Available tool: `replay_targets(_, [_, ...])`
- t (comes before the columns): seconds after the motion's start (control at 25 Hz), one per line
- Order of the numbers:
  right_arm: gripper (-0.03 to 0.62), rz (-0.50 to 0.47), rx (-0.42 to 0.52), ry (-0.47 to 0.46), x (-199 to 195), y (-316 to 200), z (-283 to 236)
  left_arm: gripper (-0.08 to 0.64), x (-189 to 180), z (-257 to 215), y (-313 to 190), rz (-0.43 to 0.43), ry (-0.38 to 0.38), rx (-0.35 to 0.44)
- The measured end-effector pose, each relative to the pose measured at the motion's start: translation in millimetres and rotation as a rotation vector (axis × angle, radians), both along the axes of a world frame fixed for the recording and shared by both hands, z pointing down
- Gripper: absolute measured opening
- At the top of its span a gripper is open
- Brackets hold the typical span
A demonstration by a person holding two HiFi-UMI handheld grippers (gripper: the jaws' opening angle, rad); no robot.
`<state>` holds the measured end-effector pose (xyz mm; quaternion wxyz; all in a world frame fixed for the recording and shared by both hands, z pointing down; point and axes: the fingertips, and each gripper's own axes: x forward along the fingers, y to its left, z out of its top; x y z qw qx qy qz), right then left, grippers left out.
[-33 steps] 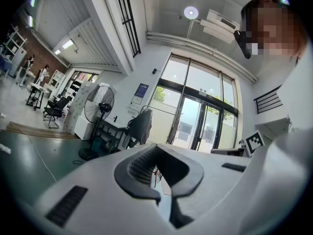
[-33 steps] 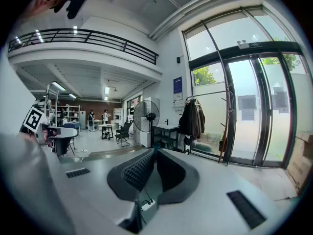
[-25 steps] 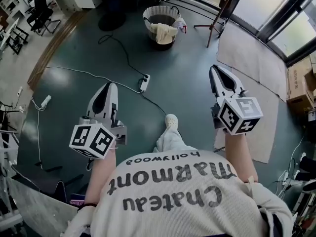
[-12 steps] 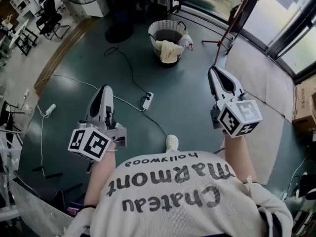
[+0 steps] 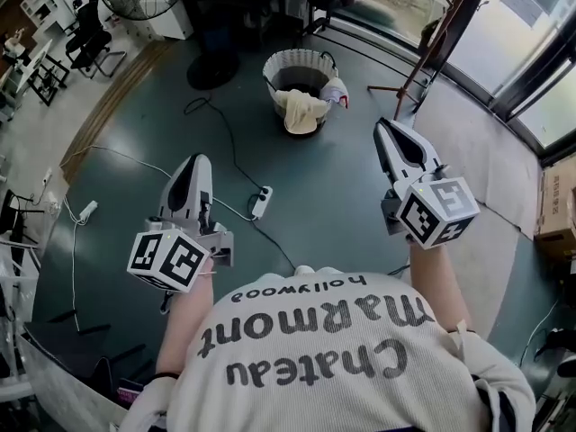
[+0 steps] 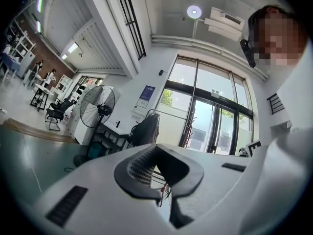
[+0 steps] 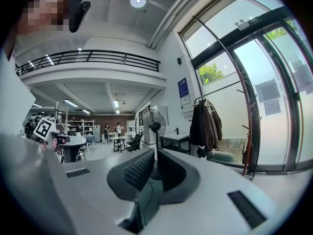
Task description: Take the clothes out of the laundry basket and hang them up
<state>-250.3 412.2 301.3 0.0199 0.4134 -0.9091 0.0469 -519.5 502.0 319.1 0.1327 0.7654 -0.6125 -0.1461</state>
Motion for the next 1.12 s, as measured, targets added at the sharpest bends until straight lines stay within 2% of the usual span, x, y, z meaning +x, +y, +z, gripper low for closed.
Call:
replay_targets(0.24, [0.038, 0.017, -0.105, 0.017, 7.7, -24.3, 51.0, 0.006, 7.9, 39.0, -27.4, 0.015, 0.028, -0.103])
replay_targets(0.48, [0.038, 0.051, -0.175, 0.063, 3.4, -58.8, 81.9, 0.006, 4.5, 53.2, -74.0, 0.051, 0.021, -0.139])
replay_targets(0.68, [0.038, 0.063, -0.174, 0.047, -12.1, -103.3, 79.1, 0.006, -8.8, 44.6, -129.8, 0.071, 0.033, -0.112])
replay_targets(0.88, [0.038, 0.076, -0.175, 0.015, -41.9, -161.9, 66.8, 0.006, -43.2, 35.6, -184.6, 0.085, 0.054, -0.070])
replay_targets(0.96, [0.038, 0.076, -0.175, -0.001, -55.8, -187.2, 63.8, 0.006, -54.0, 35.5, -209.2, 0.112, 0.064, -0.059])
replay_targets(1.12, [0.038, 0.092, -0.180, -0.012, -80.7, -232.5, 61.2, 0.006, -66.4, 35.4, -255.2, 0.185, 0.036, -0.053])
